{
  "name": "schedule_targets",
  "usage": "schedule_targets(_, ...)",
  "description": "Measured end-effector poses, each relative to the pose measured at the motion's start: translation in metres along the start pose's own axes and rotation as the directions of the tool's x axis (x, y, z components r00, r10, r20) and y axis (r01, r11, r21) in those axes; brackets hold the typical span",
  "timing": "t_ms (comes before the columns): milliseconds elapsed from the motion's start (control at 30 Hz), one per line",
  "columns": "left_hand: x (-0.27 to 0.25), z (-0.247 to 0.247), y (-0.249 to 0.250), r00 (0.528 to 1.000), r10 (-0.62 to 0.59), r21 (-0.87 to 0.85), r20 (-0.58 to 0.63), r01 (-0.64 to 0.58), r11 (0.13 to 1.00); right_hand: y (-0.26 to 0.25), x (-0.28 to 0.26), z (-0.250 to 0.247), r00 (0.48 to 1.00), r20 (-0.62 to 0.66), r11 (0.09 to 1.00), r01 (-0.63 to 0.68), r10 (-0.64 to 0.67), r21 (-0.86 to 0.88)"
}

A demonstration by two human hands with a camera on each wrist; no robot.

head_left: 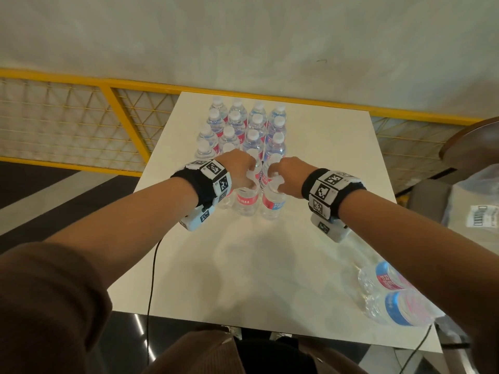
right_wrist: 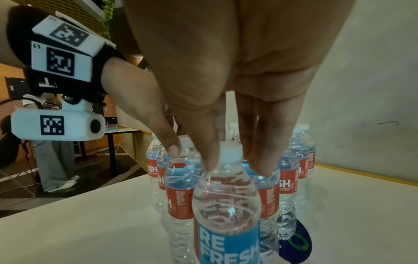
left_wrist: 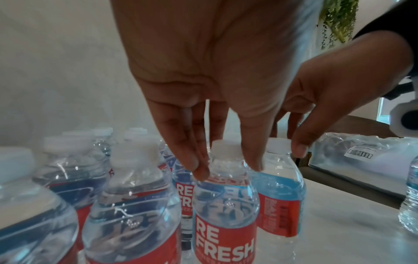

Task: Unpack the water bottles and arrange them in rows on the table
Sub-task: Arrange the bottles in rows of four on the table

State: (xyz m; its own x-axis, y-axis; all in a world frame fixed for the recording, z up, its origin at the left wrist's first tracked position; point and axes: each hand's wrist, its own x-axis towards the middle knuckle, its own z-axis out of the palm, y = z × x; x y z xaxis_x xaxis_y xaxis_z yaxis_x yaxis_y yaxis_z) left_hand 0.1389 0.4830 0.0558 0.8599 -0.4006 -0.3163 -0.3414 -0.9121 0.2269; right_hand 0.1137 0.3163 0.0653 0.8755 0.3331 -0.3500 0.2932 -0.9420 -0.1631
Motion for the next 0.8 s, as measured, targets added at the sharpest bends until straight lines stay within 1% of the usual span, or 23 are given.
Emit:
schedule_targets(100,-0.001,-0.002,0.0,0.999,0.036,-0.02,0.02,-0.036,0.999,0.001,0.0,0.0,0.998,0.019,0.999,-0.054,0.053,0.01)
schedule_targets(167,-0.001,-0.004,0.001,0.999,0.046,-0.034,0.02,-0.045,0.998,0.001,0.0,0.0,0.999,0.018,0.999,-0.044,0.044,-0.005)
schedule_targets(367,-0.001,-0.006,0.002,1.0,0.02,-0.076,0.003,-0.02,0.997,-0.001,0.004,-0.003,1.0,0.009,1.0,-0.004,0.004,-0.003)
schedule_targets(500,0.0,-0.004,0.002,0.999,0.032,-0.054,0.024,-0.031,0.998,-0.002,0.001,-0.003,0.997,-0.02,0.997,-0.072,0.072,0.035)
schedule_targets(567,0.001,-0.005,0.004,0.999,0.038,-0.049,0.035,-0.037,0.998,-0.002,0.003,-0.002,0.995,-0.018,0.995,-0.095,0.096,0.028)
schedule_targets(800,0.005,-0.007,0.006,0.999,0.038,-0.008,0.03,-0.038,0.999,-0.012,0.004,-0.009,0.999,-0.007,0.999,-0.032,0.032,-0.002)
